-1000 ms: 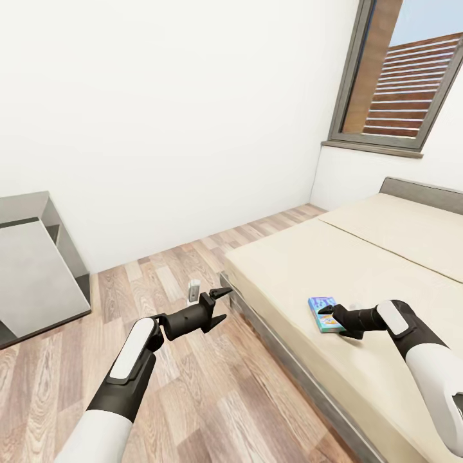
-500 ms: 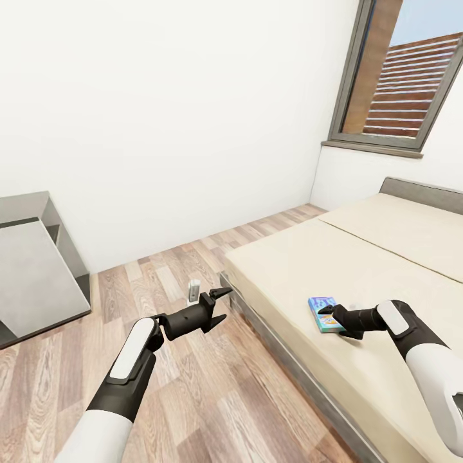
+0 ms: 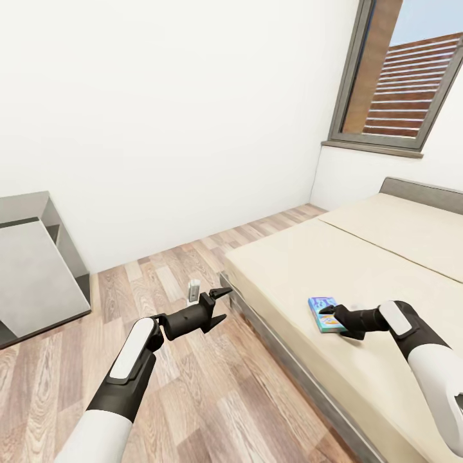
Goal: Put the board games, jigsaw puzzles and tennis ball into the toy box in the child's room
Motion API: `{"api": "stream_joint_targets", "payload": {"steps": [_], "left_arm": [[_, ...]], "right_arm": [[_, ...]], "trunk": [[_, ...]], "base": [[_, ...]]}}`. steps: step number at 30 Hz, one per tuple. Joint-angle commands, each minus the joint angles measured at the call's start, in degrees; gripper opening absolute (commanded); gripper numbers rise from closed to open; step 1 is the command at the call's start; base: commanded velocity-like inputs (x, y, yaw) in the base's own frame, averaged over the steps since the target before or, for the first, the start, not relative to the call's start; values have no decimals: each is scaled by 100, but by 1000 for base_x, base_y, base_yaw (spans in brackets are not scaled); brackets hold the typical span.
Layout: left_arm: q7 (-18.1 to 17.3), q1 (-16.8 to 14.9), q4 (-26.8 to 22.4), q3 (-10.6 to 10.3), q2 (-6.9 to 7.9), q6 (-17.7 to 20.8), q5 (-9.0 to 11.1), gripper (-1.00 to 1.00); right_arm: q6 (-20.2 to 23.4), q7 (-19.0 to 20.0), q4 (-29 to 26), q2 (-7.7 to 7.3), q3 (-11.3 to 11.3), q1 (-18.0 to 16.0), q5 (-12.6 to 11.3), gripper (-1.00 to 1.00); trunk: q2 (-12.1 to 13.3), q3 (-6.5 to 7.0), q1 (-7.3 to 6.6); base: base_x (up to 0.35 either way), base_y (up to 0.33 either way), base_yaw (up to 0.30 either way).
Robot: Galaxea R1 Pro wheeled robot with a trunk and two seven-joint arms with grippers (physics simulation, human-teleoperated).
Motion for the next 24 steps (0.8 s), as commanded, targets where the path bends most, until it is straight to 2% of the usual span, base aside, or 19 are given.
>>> {"api": "stream_joint_targets", "payload": {"steps": [1,12,20,24], "left_arm": [[57,-4,-6,3,-1,11,61,100],[57,-6,-2,13,1,11,61,100],[57,-8,-1,19,1,11,61,100],[57,-8,-1,20,1,11,61,100]], "right_arm": [[30,20,-1,-8,-27,-1,140,100],[39,-5,-43,-49,-58,15,153,100],[49,-23,-185,-183,-64,36,157,100],[52,-26,-217,-224,-68,40,156,100]], "trunk": [[-2,-6,-1],[-2,-6,-1],[-2,-6,-1],[-2,-6,-1]], "base": [[0,-7,0],[0,-128,0],[0,-84,-8],[0,-29,-121]]}}
